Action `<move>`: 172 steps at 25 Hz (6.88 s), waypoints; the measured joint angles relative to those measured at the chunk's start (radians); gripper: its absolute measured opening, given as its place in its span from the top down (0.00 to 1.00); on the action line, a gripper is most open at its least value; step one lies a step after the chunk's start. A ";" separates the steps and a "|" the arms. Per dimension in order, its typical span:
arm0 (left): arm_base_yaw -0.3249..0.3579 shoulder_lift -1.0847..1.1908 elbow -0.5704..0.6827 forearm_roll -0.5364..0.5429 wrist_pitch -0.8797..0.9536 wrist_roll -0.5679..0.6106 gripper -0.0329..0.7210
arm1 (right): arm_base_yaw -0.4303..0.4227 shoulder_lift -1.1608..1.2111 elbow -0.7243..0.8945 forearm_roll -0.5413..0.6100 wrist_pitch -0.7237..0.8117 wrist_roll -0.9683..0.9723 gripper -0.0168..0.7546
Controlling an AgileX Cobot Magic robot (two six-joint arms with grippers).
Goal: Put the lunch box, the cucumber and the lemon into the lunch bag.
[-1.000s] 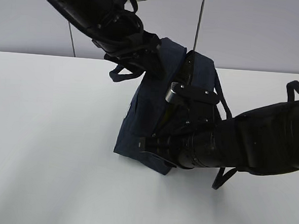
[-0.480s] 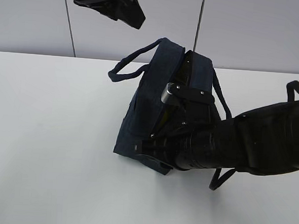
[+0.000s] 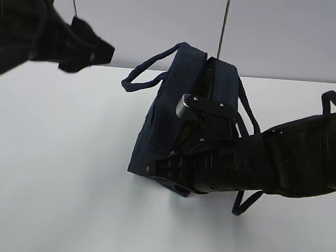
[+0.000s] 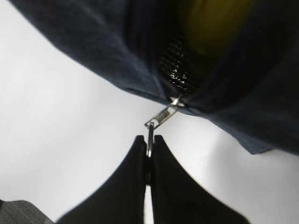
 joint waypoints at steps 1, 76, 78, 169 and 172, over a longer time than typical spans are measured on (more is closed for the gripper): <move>-0.006 -0.020 0.055 0.002 -0.041 0.004 0.43 | 0.000 0.000 0.000 -0.001 0.008 0.000 0.98; -0.093 0.558 0.382 0.535 -1.045 0.026 0.77 | 0.000 0.000 0.000 0.000 0.034 0.000 0.98; -0.093 0.558 0.382 0.530 -1.045 0.026 0.84 | 0.000 0.000 0.000 0.000 0.034 0.000 0.98; -0.097 0.268 0.464 0.331 -0.794 -0.135 0.98 | 0.000 -0.128 -0.059 0.000 -0.020 0.000 0.98; -0.091 0.185 0.459 0.299 -0.634 -0.137 0.95 | 0.000 -0.128 -0.059 0.000 -0.020 0.000 0.98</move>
